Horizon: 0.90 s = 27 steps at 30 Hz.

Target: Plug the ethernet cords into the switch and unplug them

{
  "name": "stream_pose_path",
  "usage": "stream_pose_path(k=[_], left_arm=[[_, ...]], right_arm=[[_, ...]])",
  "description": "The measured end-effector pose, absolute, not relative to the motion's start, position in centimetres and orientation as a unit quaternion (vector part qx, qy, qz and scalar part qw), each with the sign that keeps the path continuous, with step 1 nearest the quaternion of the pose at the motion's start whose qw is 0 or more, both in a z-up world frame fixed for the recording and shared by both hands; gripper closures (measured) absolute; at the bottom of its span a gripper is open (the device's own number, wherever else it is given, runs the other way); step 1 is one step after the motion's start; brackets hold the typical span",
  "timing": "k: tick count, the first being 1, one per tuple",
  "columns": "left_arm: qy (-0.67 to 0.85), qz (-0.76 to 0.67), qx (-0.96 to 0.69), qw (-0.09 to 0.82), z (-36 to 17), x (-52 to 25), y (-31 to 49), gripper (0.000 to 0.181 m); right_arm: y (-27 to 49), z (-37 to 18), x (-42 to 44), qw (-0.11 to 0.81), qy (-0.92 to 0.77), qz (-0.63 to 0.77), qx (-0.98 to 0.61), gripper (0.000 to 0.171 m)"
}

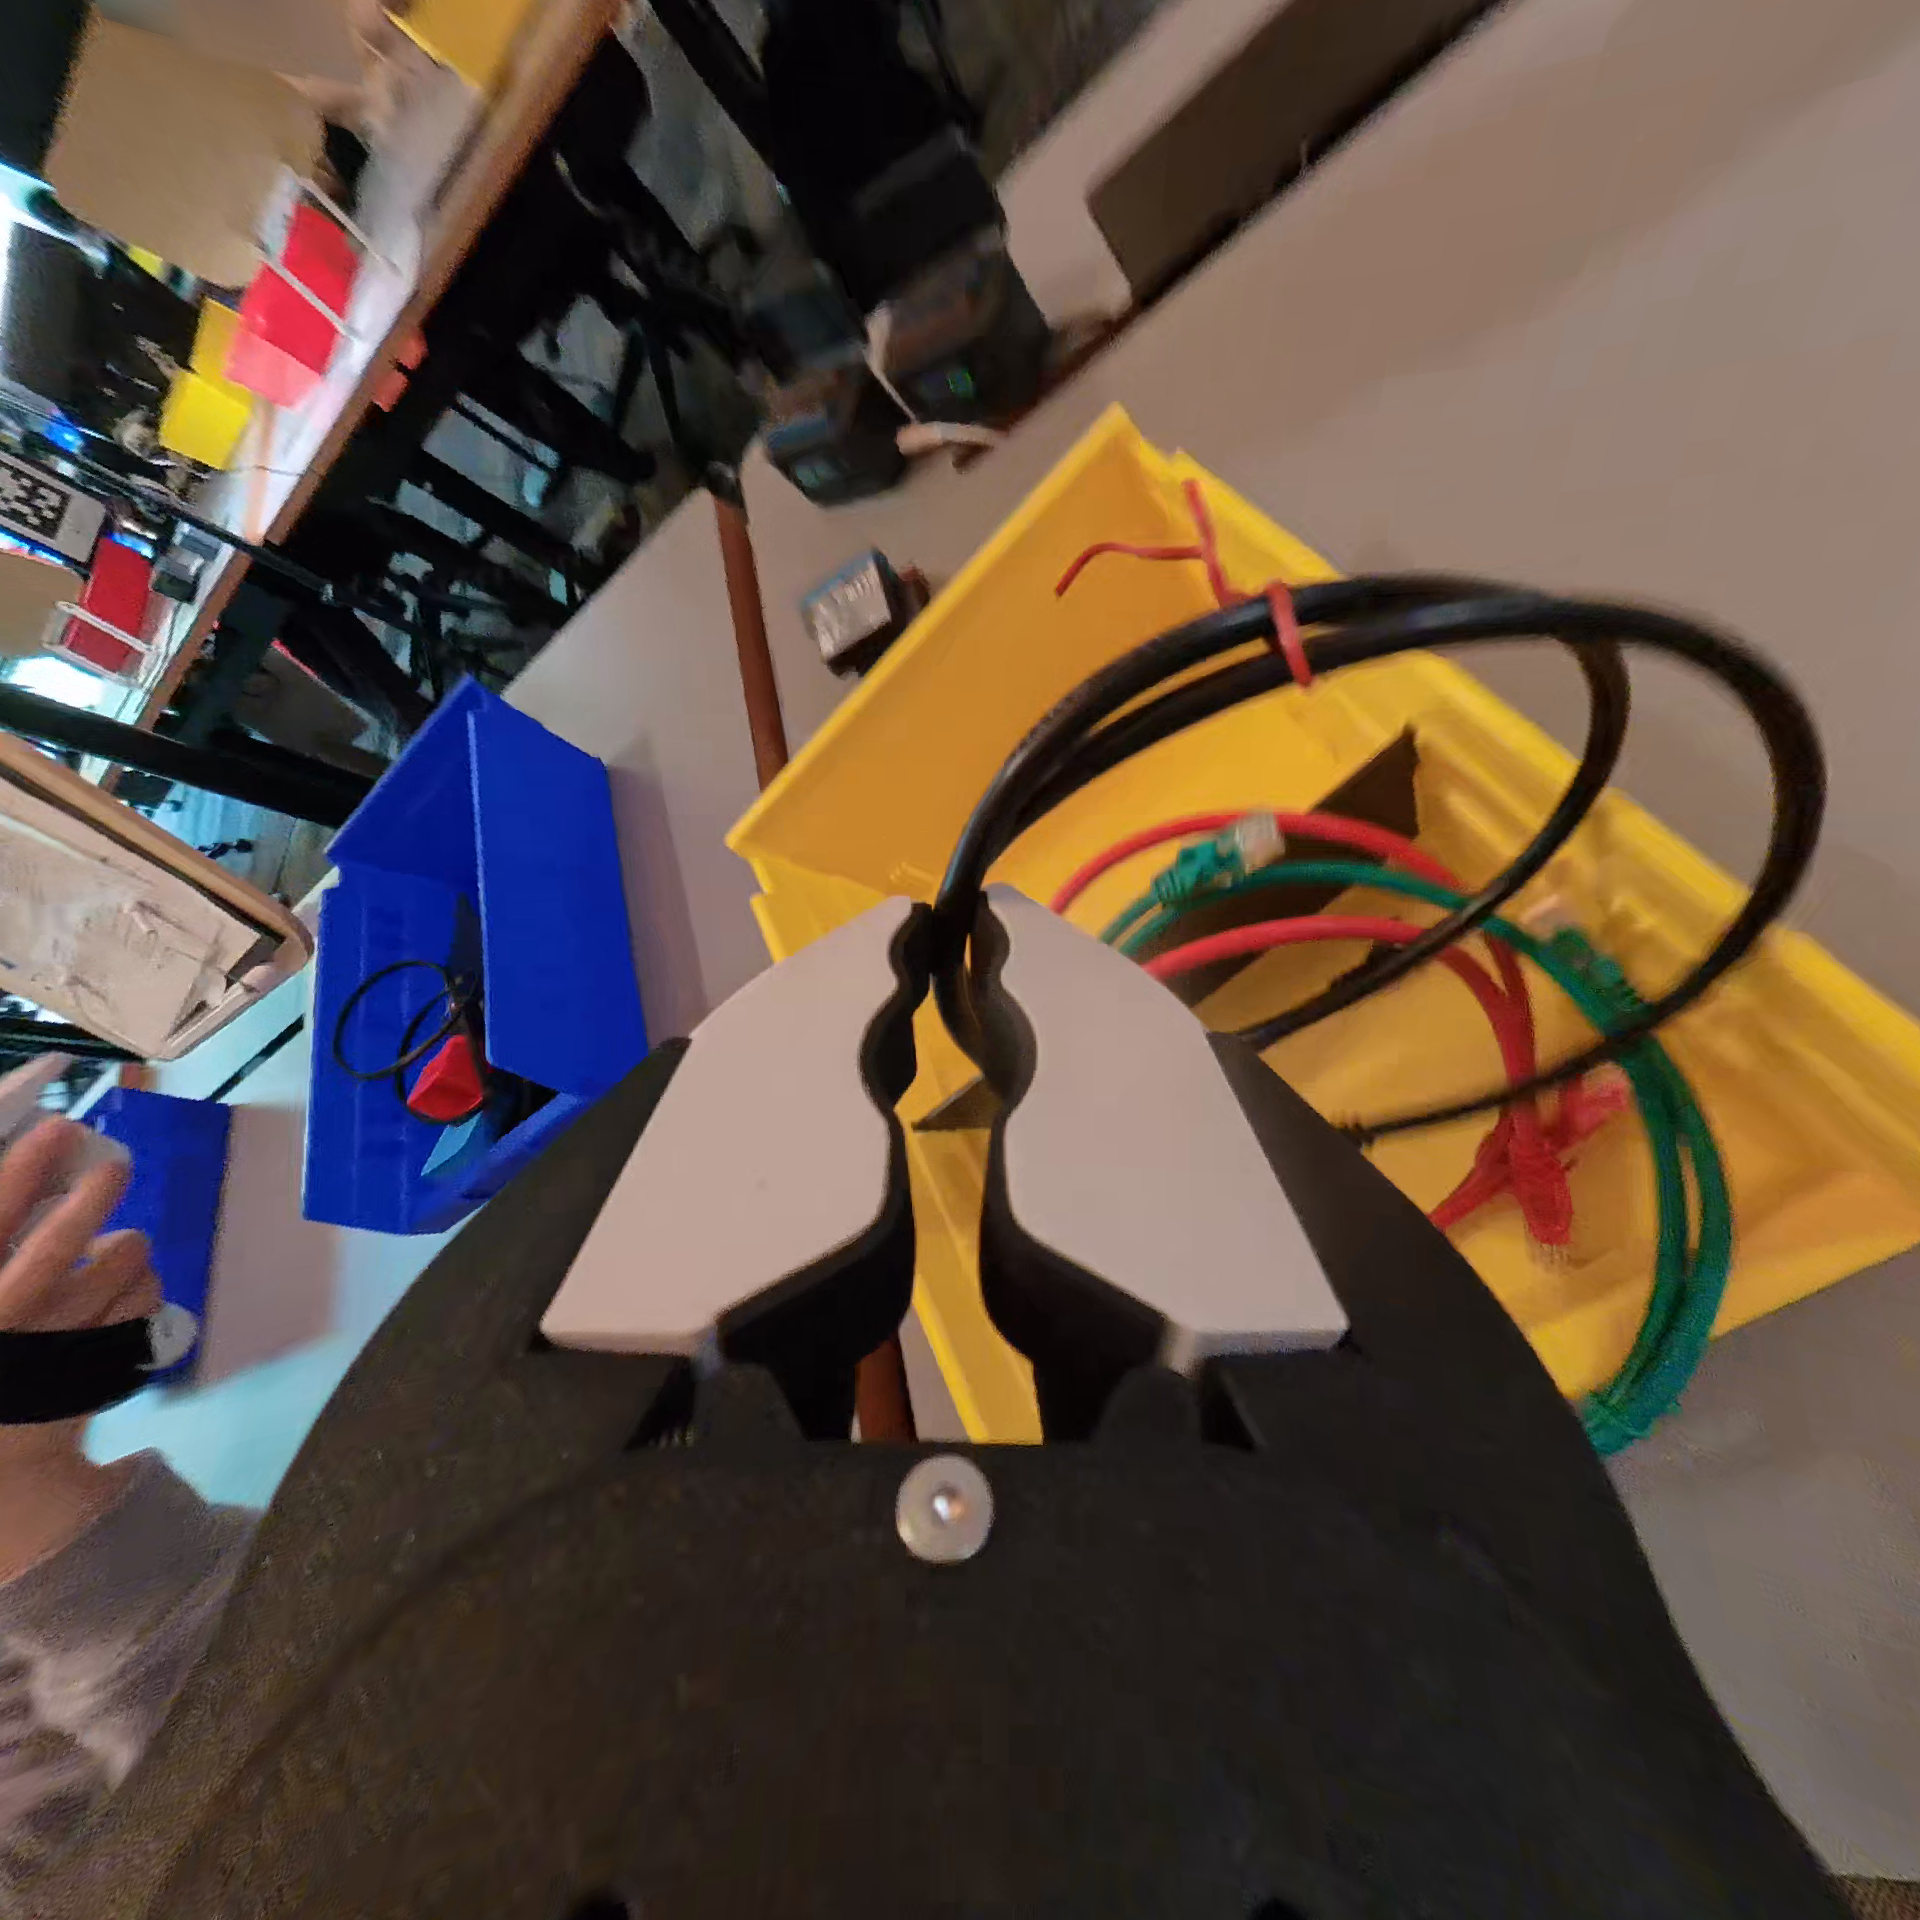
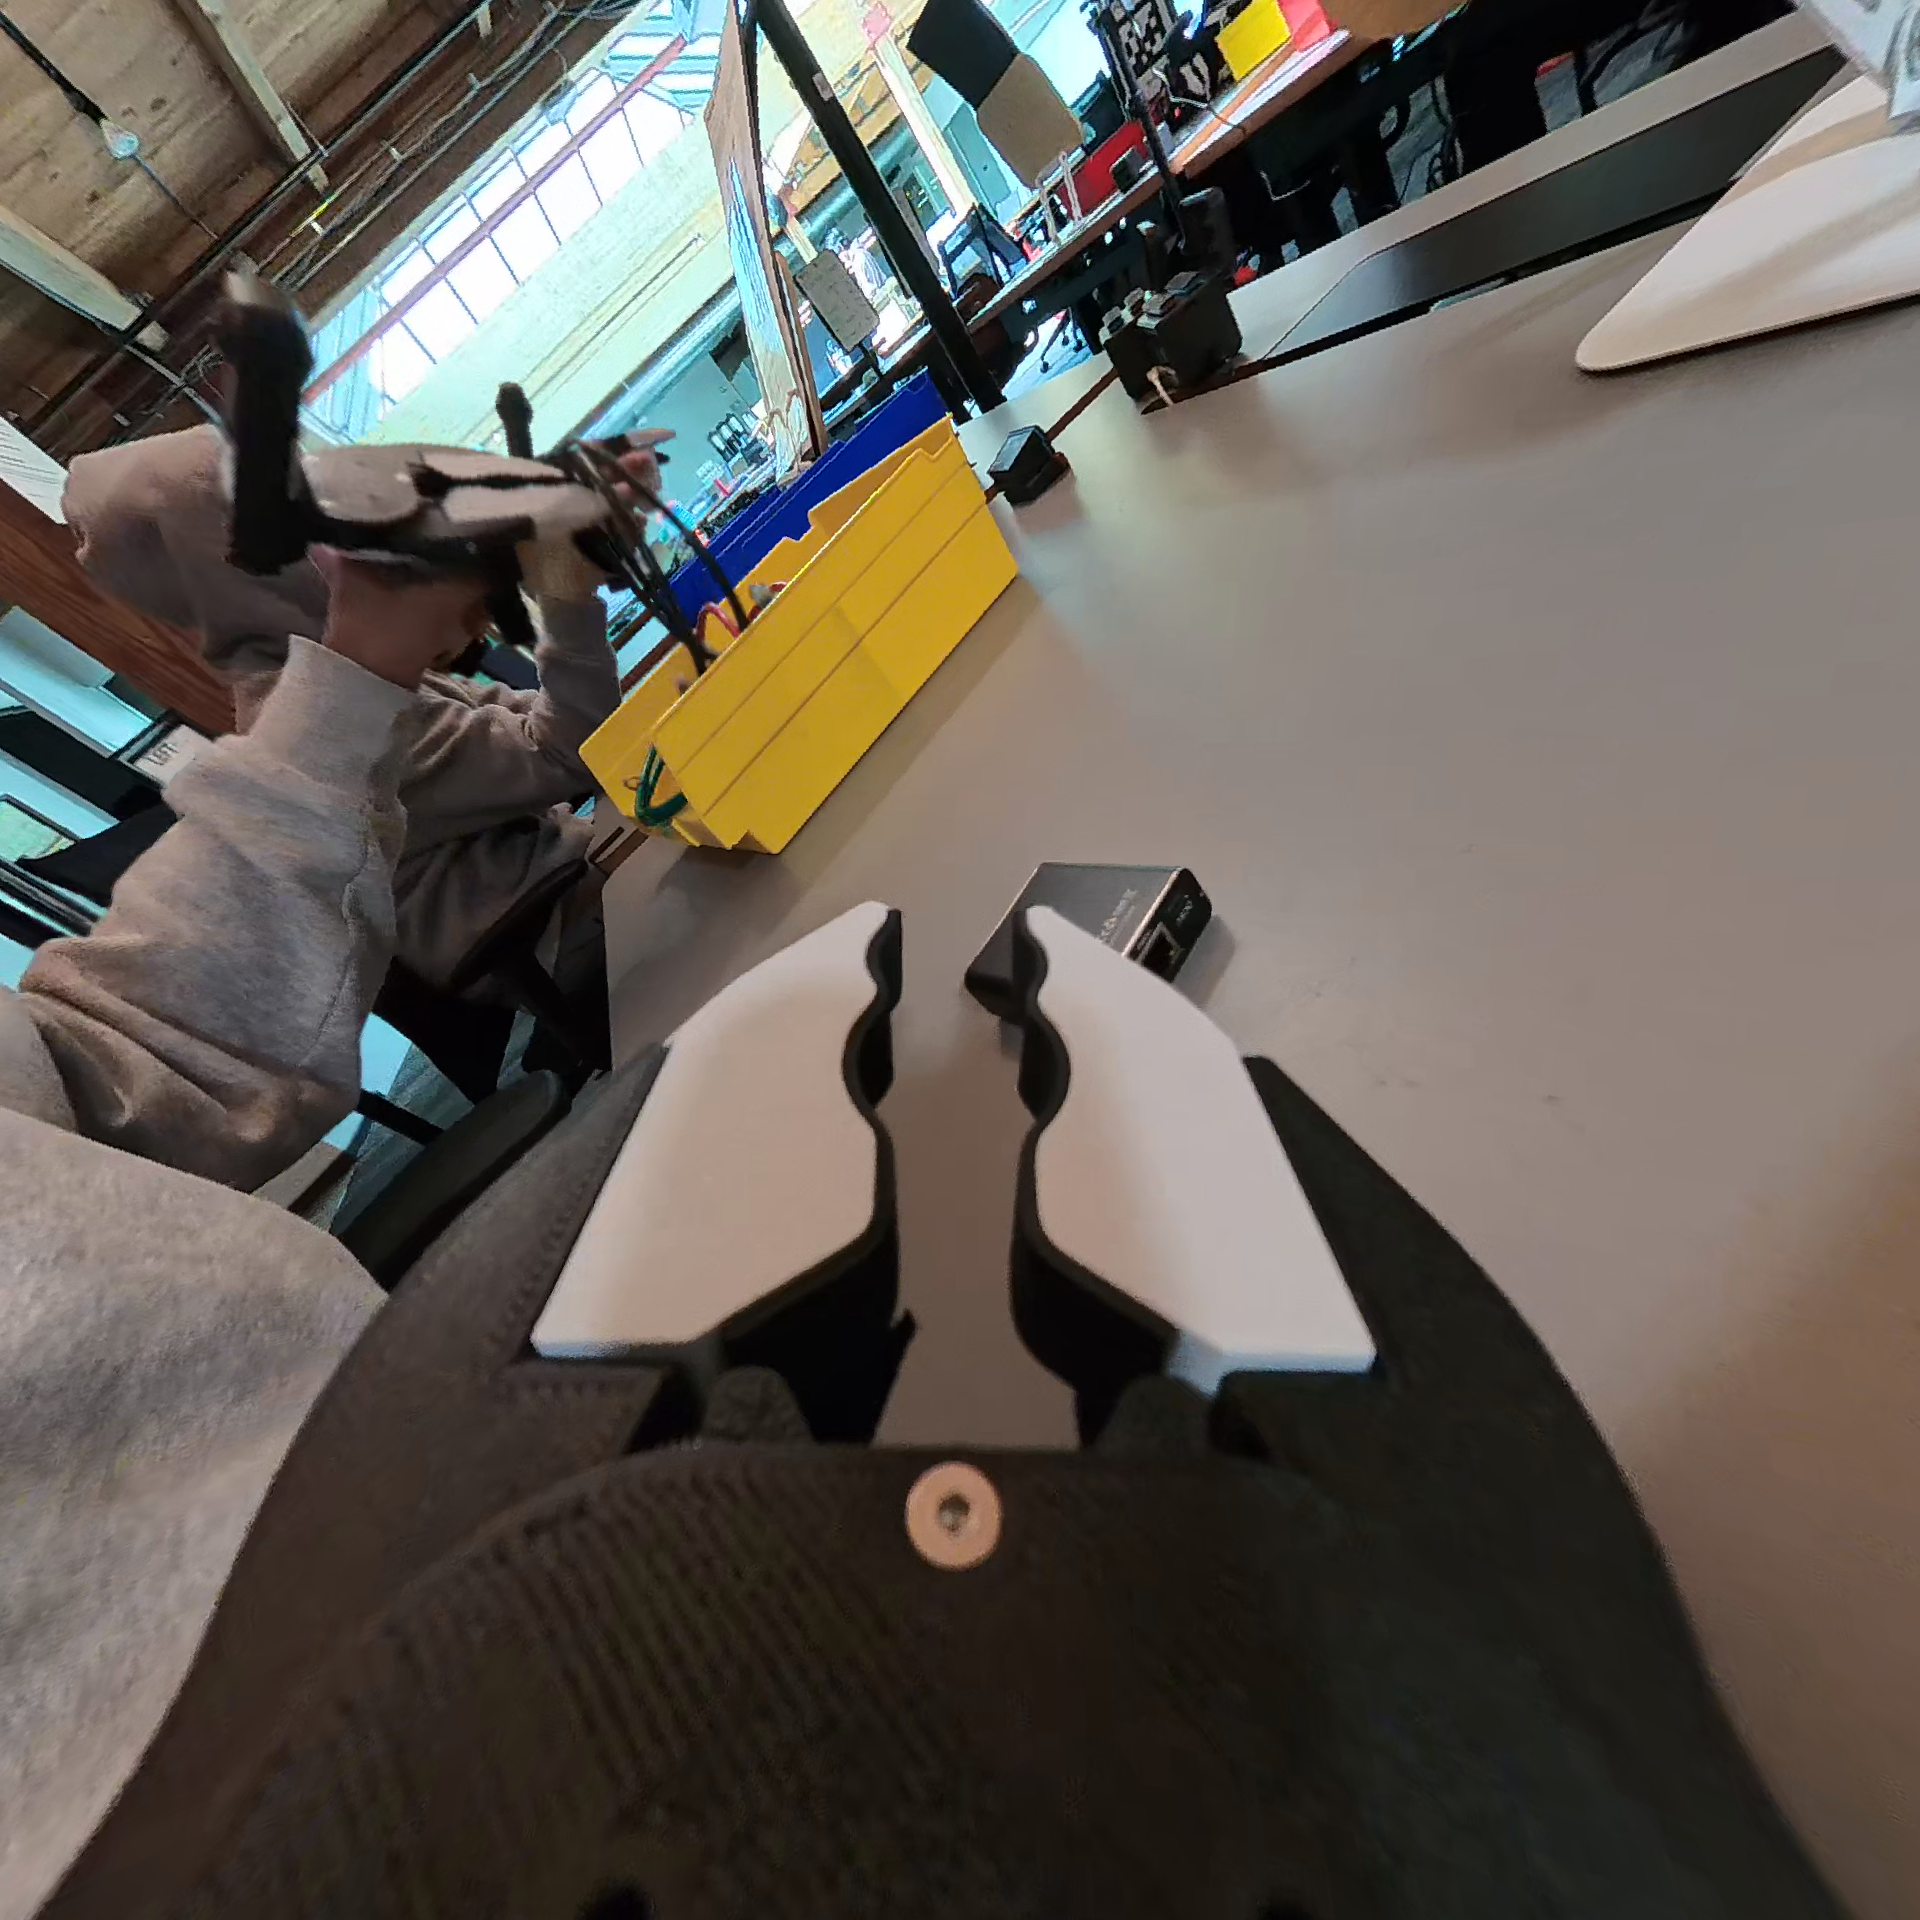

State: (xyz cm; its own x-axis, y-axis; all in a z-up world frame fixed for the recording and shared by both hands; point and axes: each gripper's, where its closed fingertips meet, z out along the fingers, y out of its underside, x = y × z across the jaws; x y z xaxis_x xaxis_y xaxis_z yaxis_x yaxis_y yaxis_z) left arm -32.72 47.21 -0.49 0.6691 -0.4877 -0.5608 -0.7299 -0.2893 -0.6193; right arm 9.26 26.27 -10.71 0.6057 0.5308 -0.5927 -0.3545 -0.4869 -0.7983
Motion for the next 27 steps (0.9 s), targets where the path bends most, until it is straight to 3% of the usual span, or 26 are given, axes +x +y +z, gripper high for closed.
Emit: stream_pose_path(k=[13,18,22,27], left_arm=[[0.312,0.042,-0.685,0.657,13.4,-27.5,43.0,0.174],[0.270,-0.124,-0.650,0.699,17.7,-23.9,41.7,0.175],[0.305,-0.234,-0.647,0.659,16.8,-18.5,40.1,0.176],[0.412,-0.295,-0.662,0.553,9.3,-9.0,37.1,0.175]], right_arm=[[26.0,-10.4,8.8,0.503,-0.065,0.447,-0.737,0.151],[25.8,-10.0,8.9,0.506,-0.068,0.449,-0.733,0.151],[25.8,-9.8,8.9,0.504,-0.061,0.461,-0.728,0.151],[25.8,-9.8,9.0,0.505,-0.059,0.461,-0.727,0.151]])
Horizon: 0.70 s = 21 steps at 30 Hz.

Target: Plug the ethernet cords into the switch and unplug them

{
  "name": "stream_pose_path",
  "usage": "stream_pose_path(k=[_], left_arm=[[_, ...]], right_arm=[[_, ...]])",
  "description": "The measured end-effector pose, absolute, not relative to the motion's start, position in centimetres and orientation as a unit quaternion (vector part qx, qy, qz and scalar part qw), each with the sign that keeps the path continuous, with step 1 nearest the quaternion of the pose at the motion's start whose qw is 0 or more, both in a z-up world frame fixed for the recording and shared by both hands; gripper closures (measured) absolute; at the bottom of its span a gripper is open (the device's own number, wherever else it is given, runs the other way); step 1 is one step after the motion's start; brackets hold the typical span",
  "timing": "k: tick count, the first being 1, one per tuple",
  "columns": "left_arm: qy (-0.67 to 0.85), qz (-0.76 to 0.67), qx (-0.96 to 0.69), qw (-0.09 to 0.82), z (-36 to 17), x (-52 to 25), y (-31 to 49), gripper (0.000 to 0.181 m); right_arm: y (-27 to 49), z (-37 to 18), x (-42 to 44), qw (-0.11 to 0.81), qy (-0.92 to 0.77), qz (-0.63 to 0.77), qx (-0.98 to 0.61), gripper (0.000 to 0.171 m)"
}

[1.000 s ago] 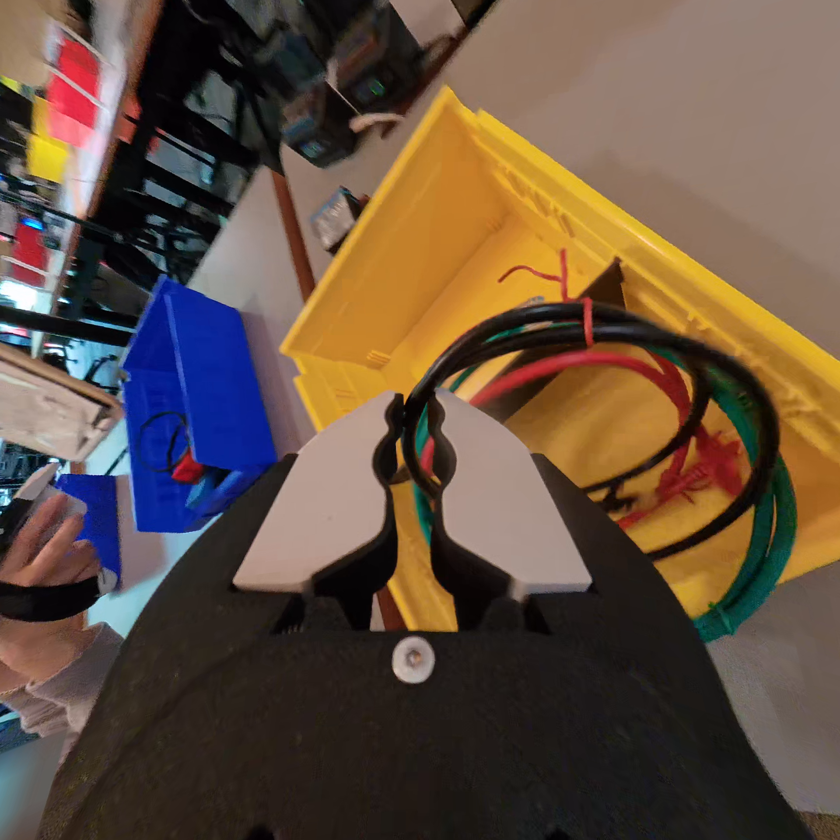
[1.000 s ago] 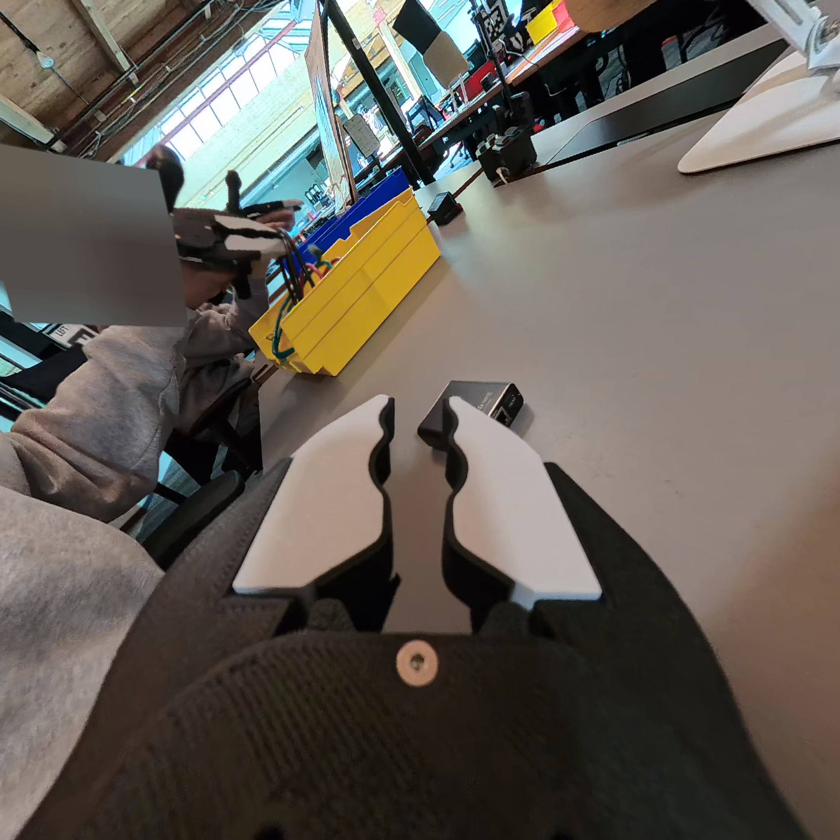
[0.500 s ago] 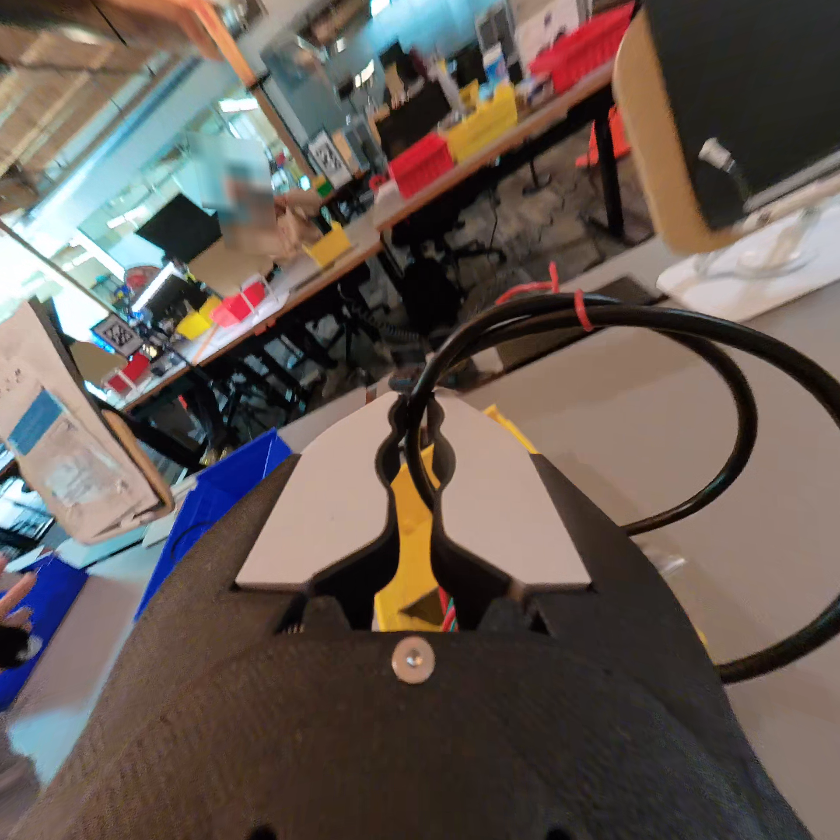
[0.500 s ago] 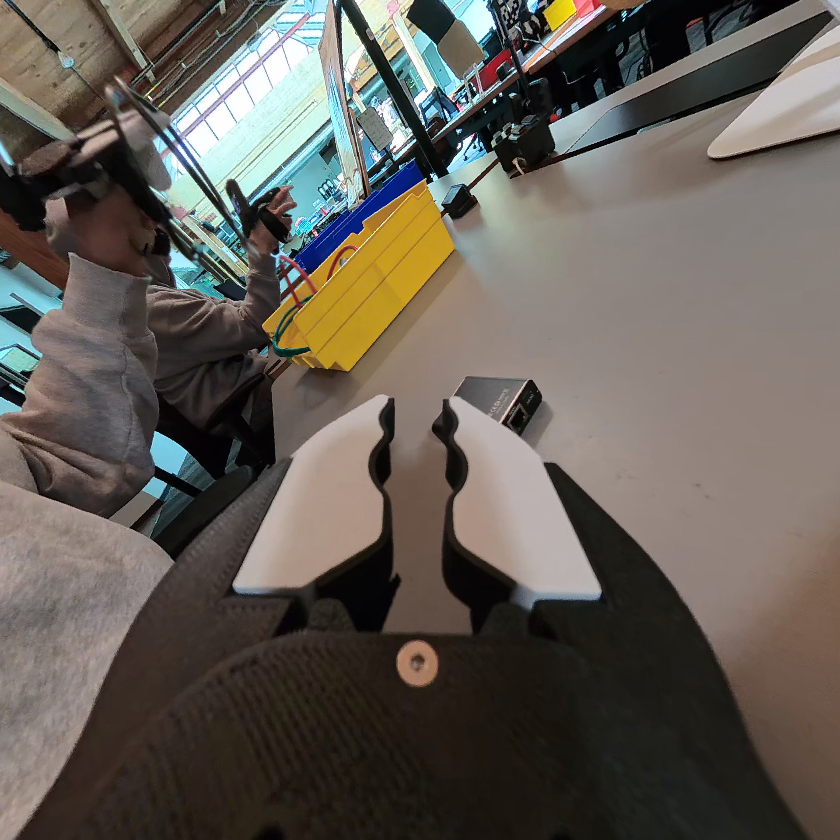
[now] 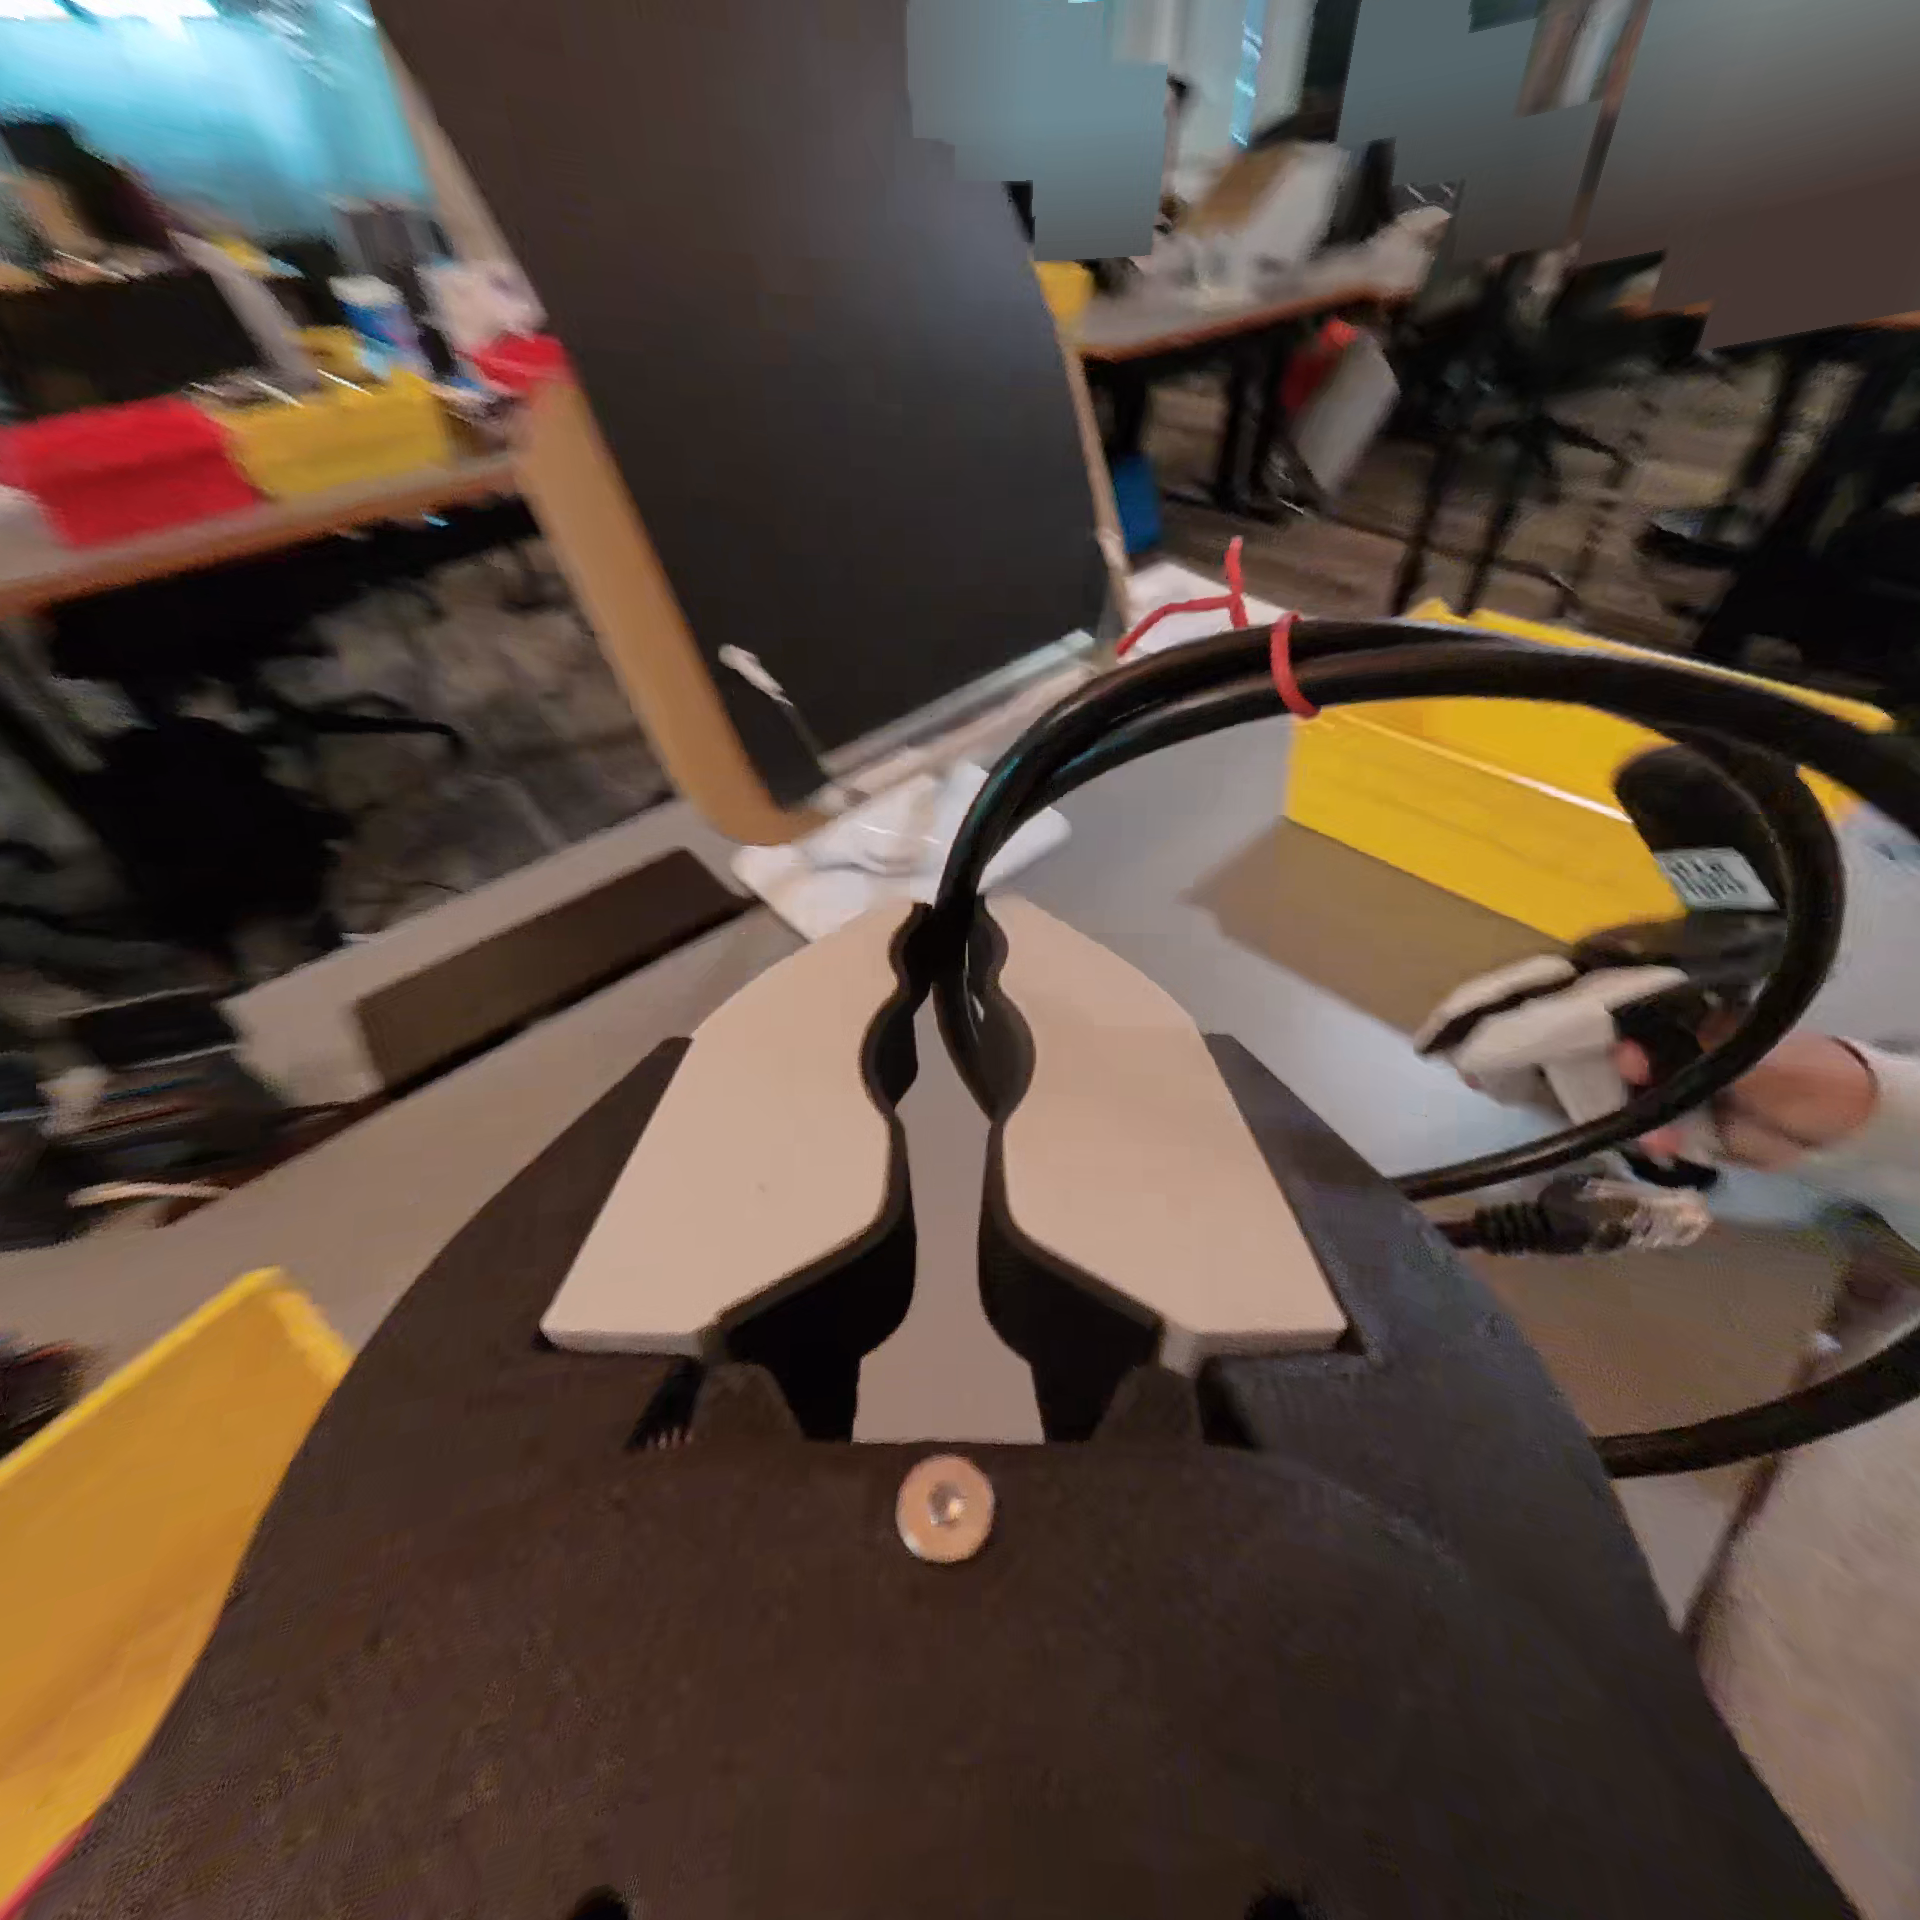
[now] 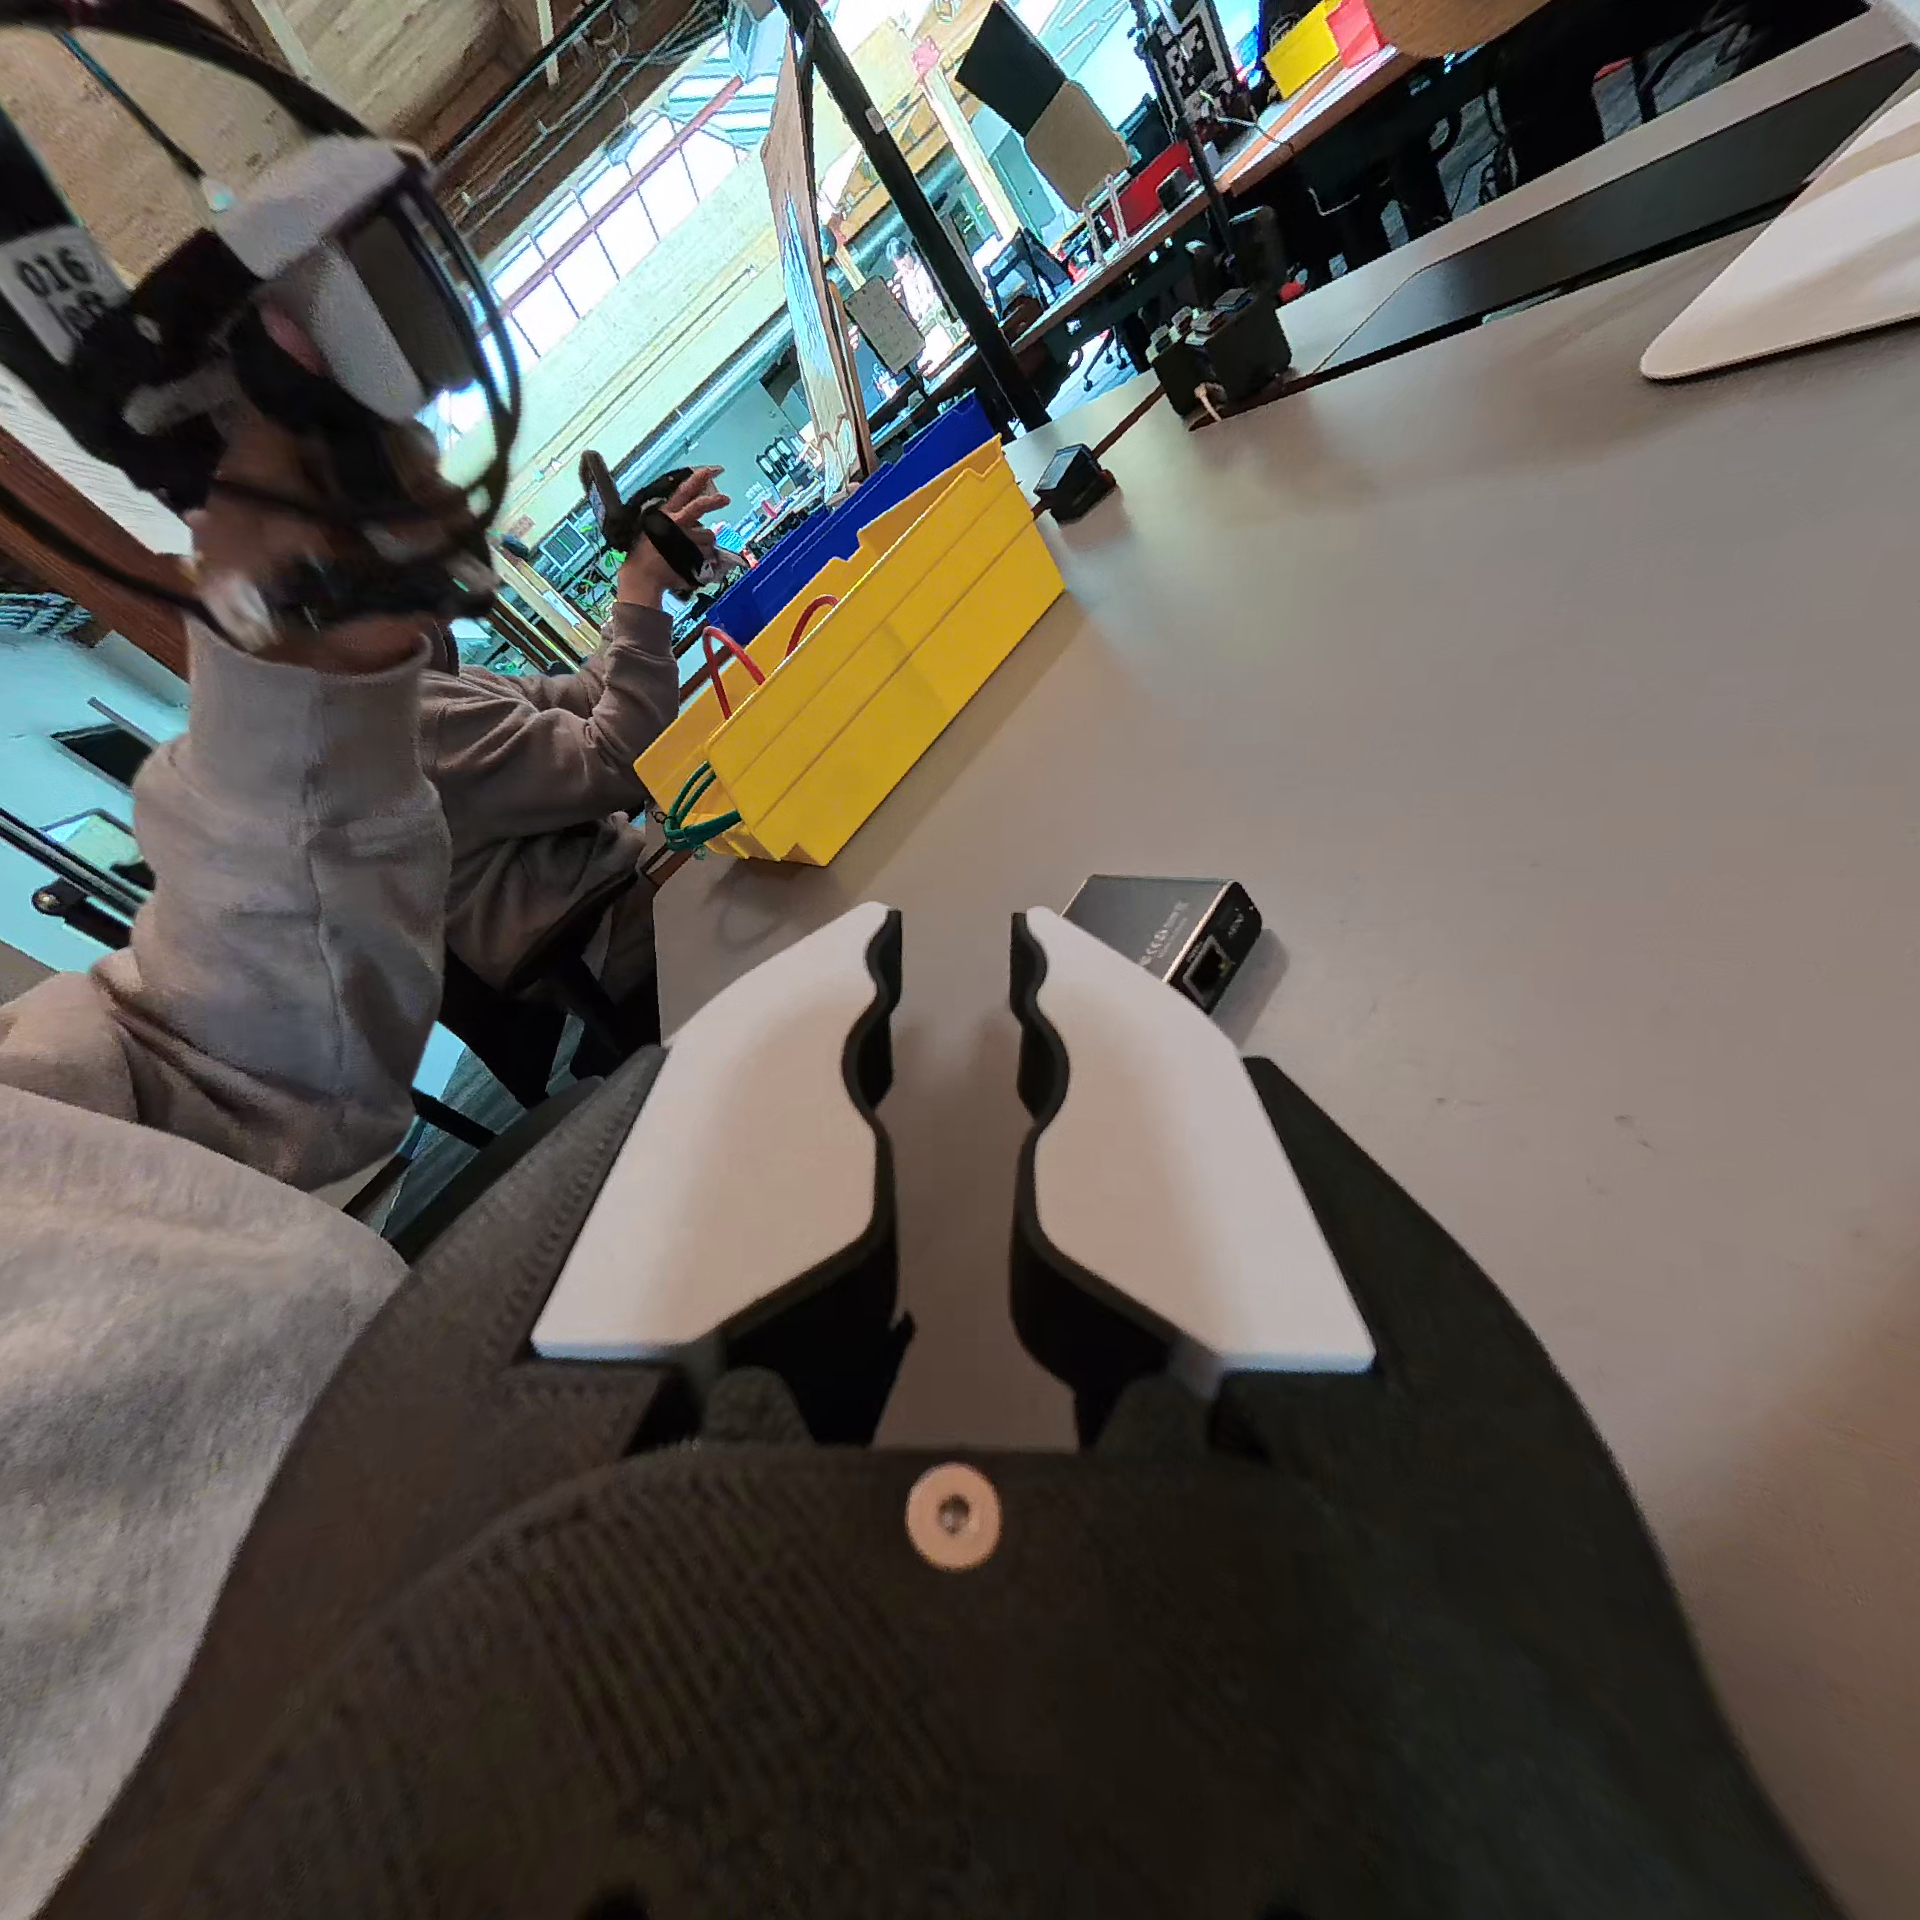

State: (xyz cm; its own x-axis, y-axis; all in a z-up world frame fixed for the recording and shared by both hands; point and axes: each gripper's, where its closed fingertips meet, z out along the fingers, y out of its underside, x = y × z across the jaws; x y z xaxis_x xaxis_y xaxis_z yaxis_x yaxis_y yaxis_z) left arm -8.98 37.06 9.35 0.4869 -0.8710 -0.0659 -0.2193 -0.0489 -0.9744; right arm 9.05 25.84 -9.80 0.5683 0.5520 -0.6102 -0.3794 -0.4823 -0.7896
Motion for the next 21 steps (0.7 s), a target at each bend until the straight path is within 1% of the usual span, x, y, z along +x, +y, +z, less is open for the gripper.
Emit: stream_pose_path(k=[3,6,10,12,15,16,18,19,20,21], left_arm=[[0.467,-0.349,-0.640,0.500,5.0,-3.5,34.3,0.174],[0.487,-0.385,-0.643,0.448,0.9,0.7,32.7,0.174],[0.522,-0.408,-0.647,0.377,-3.7,5.5,30.4,0.175],[0.567,-0.385,-0.650,0.328,-6.4,7.3,29.3,0.175],[0.640,-0.314,-0.645,0.275,-10.5,9.4,28.2,0.174],[0.659,-0.285,-0.642,0.269,-11.7,10.0,28.3,0.173],[0.666,-0.256,-0.640,0.285,-12.7,11.5,29.1,0.175],[0.657,-0.257,-0.646,0.292,-12.8,12.3,29.5,0.169],[0.642,-0.265,-0.655,0.297,-12.7,12.8,30.0,0.152],[0.627,-0.276,-0.665,0.297,-12.6,13.2,30.4,0.140]], right_arm=[[25.8,-9.6,9.4,0.509,-0.057,0.459,-0.725,0.151],[26.1,-9.5,10.3,0.519,-0.055,0.445,-0.728,0.151],[26.8,-9.1,13.8,0.551,-0.036,0.401,-0.731,0.153],[26.9,-8.7,15.6,0.566,-0.018,0.388,-0.727,0.153],[27.0,-8.3,17.7,0.582,0.007,0.380,-0.718,0.154],[27.0,-8.2,18.1,0.586,0.008,0.374,-0.719,0.154],[27.0,-8.2,18.7,0.593,0.007,0.357,-0.722,0.155],[27.0,-8.2,18.8,0.596,0.005,0.349,-0.724,0.154],[27.0,-8.1,19.1,0.600,0.002,0.339,-0.725,0.154],[26.9,-8.0,19.3,0.605,0.000,0.328,-0.725,0.154]])
